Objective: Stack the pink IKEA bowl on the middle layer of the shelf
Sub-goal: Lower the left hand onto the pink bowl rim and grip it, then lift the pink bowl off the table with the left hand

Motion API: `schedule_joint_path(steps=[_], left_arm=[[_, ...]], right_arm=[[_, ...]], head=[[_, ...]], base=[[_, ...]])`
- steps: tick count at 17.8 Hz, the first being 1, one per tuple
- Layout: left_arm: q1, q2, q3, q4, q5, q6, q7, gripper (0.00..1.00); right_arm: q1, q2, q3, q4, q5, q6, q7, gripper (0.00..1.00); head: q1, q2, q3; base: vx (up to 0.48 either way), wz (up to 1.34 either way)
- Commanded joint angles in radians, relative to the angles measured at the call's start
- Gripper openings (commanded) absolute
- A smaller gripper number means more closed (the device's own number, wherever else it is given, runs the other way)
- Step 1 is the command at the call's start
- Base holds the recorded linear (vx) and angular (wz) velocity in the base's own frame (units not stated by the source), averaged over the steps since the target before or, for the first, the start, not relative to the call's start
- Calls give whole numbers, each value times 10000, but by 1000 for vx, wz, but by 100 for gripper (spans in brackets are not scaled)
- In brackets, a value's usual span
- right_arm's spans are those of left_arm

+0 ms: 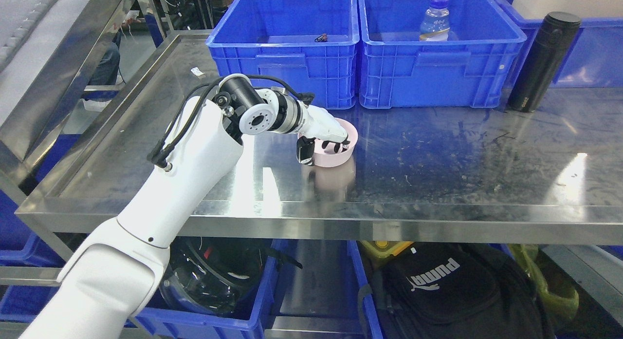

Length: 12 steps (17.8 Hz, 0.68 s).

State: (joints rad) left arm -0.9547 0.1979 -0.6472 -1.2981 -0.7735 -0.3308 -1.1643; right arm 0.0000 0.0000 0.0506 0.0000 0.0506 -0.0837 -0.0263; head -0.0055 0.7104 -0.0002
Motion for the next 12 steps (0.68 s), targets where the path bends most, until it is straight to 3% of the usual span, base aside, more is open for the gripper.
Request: schedule_joint_path(steps=[1, 7, 12], left_arm=[[404, -353, 1055, 448, 49, -602, -199, 3], [436, -1180, 3019, -254, 95, -1600, -260, 0], [313, -1197, 3786, -1146, 126, -1647, -368, 0]], right_arm=[[215, -175, 0, -175, 0, 8, 2, 100], [215, -175, 0, -175, 0, 8, 2, 100], [215, -175, 0, -175, 0, 8, 2, 100]], head=[[0, 0, 0], [0, 0, 0], [0, 0, 0]], base=[[0, 0], [9, 27], [10, 24]])
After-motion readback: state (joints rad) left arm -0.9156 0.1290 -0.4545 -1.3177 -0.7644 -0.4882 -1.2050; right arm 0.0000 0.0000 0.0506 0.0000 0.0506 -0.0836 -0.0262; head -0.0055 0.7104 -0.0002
